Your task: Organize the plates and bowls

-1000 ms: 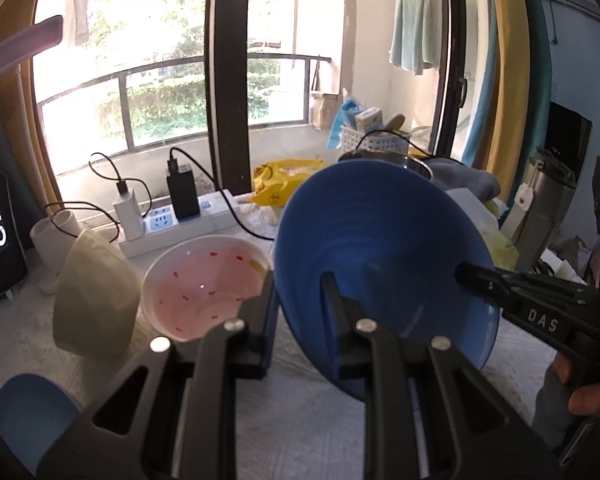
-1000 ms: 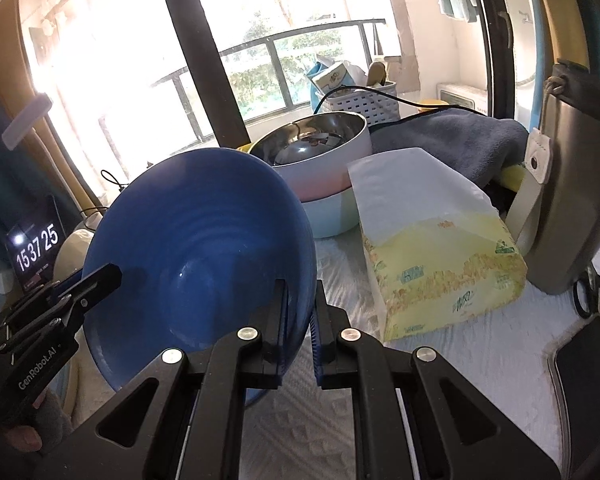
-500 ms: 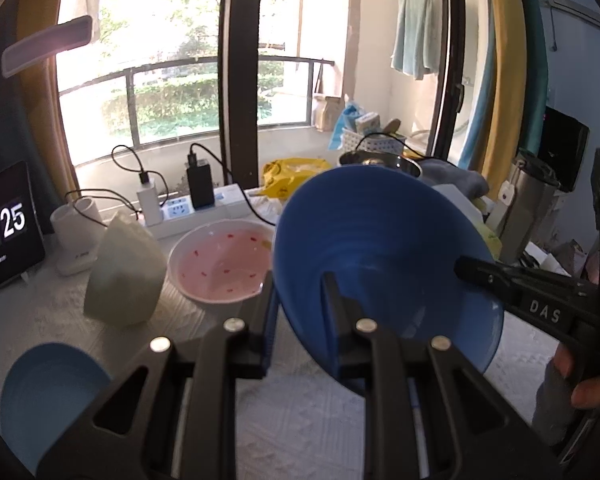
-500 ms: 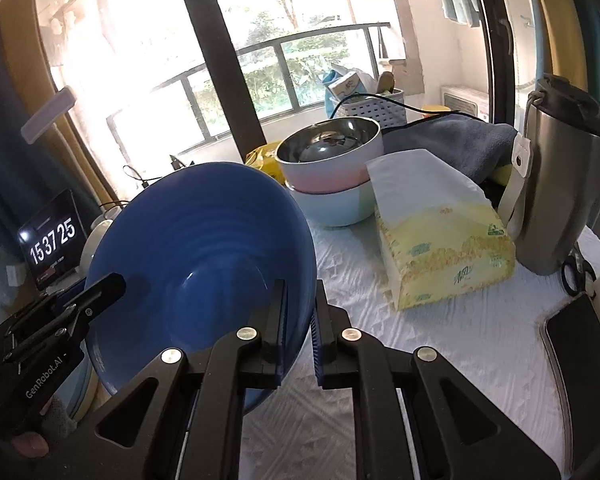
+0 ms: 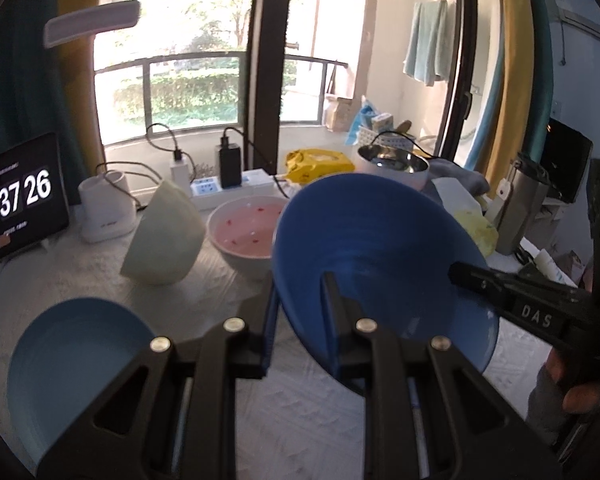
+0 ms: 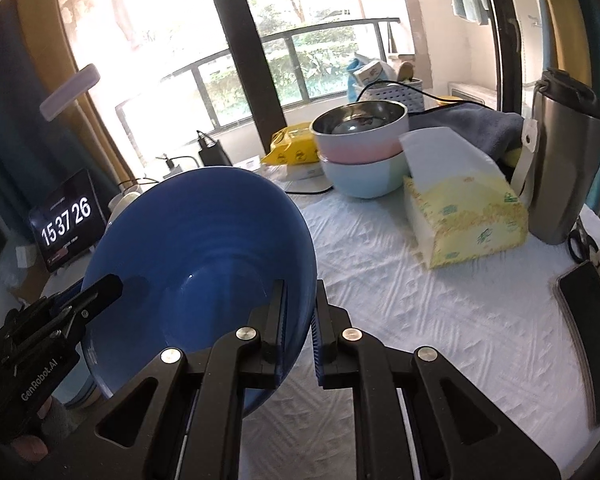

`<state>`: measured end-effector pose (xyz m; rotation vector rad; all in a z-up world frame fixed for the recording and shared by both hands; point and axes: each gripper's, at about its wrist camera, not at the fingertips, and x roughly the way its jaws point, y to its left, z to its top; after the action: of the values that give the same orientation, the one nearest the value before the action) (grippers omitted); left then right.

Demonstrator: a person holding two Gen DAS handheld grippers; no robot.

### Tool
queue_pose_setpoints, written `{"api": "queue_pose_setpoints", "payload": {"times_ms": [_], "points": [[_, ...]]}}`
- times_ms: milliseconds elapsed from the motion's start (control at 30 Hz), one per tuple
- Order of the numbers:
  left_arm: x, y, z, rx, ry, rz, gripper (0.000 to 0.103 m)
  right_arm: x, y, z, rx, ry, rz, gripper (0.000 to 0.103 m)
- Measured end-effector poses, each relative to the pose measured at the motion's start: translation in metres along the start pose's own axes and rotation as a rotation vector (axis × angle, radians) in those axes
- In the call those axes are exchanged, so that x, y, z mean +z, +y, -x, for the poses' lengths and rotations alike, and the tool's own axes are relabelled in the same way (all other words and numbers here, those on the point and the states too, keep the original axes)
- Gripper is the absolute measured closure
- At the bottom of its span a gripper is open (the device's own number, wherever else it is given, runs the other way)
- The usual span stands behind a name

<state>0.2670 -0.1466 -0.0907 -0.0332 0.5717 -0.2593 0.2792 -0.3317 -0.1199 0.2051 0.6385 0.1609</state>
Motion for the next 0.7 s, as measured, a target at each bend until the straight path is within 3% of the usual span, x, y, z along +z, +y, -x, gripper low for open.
{"api": "queue_pose_setpoints", "payload": {"times_ms": [700], "points": [[-0.028,0.044,0.035,0.006,0.056,0.091,0.082,-0.025,0.056,-0.001,0.005,0.115,0.046,0.087]]}}
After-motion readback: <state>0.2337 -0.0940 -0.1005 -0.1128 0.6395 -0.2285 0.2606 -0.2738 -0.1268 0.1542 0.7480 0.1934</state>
